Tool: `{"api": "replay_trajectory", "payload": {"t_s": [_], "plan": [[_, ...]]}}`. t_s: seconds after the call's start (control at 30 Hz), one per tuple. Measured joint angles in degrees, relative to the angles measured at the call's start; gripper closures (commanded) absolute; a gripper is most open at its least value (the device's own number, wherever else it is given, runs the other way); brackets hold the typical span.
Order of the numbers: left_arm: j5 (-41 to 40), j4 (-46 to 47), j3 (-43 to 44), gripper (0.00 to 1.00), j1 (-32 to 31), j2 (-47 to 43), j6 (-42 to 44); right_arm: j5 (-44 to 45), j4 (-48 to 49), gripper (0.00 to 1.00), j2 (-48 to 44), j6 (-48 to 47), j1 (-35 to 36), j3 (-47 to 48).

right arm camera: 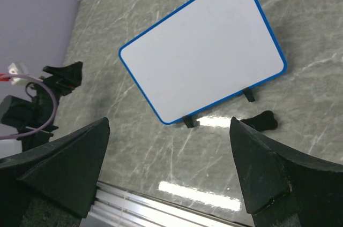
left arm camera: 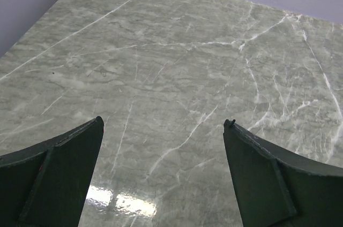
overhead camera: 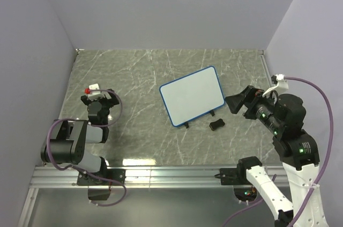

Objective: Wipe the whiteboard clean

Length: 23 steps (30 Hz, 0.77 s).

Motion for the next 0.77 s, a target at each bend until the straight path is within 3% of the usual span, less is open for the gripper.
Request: {"api": "replay_trajectory", "payload": {"t_s": [0.17,0.4,0.63,0.77], "plan": [[0.11,0.0,0.0,0.01,0.0,0.0,0.02,3.06,5.09,0.0,1.64,-2.05,0.0,-3.08],[0.17,0.0,0.0,0.01,0.0,0.0,0.02,9.27,16.48,0.0,11.08,-6.25,0.02,-7.89],[0.17,-0.02,0.0,0.01,0.0,0.0,0.0,16.06,22.93,0.0,23.67,-8.48,0.02,-5.9],[0.17,0.0,0.0,0.01,0.0,0.0,0.02,17.4,26.27,0.0,25.7,-8.13,0.02,-4.79]]}}
